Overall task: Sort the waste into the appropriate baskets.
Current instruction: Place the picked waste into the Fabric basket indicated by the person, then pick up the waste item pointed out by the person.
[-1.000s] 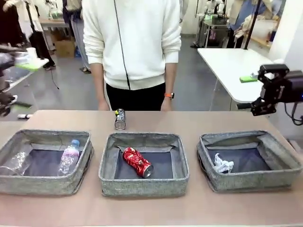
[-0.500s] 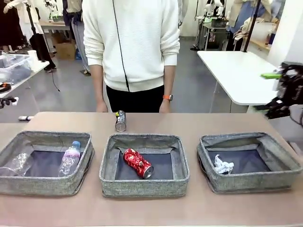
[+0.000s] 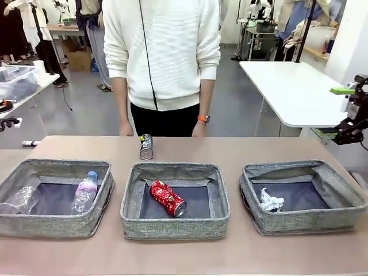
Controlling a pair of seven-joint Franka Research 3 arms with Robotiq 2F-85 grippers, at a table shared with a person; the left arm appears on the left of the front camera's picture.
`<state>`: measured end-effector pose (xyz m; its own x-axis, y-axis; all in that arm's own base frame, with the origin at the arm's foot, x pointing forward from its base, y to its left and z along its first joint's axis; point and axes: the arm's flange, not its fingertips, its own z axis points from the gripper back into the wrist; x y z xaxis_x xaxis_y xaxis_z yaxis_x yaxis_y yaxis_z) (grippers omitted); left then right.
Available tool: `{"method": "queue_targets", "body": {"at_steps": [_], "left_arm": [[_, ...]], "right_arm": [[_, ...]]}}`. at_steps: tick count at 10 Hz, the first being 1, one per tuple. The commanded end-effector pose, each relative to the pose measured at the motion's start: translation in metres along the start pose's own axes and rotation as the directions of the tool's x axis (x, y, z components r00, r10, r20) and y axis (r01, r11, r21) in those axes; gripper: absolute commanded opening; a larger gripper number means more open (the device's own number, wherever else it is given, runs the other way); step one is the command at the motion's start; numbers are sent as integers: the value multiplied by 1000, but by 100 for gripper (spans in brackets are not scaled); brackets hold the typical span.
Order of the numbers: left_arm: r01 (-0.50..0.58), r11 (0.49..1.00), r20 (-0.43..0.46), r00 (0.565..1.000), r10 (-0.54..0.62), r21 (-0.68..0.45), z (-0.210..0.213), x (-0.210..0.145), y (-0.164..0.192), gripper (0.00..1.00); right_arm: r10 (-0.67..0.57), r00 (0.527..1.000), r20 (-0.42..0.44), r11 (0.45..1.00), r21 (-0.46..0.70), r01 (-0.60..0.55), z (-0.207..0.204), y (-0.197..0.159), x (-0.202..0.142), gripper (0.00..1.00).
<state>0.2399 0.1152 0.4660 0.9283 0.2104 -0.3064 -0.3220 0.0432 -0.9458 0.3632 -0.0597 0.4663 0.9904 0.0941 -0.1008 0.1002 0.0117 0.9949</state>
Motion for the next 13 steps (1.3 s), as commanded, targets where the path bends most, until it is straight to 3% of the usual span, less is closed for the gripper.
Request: {"method": "queue_targets", "body": {"at_steps": [1,13], "left_arm": [[20,1000,-5,1000,-20,-21,1,-4,-3,100],[20,1000,-5,1000,-20,-21,1,-4,-3,100]], "right_arm": [[8,1000,5,1000,-3,-8,-3,2,-1,100],[8,1000,5,1000,-3,-8,-3,2,-1,100]]}}
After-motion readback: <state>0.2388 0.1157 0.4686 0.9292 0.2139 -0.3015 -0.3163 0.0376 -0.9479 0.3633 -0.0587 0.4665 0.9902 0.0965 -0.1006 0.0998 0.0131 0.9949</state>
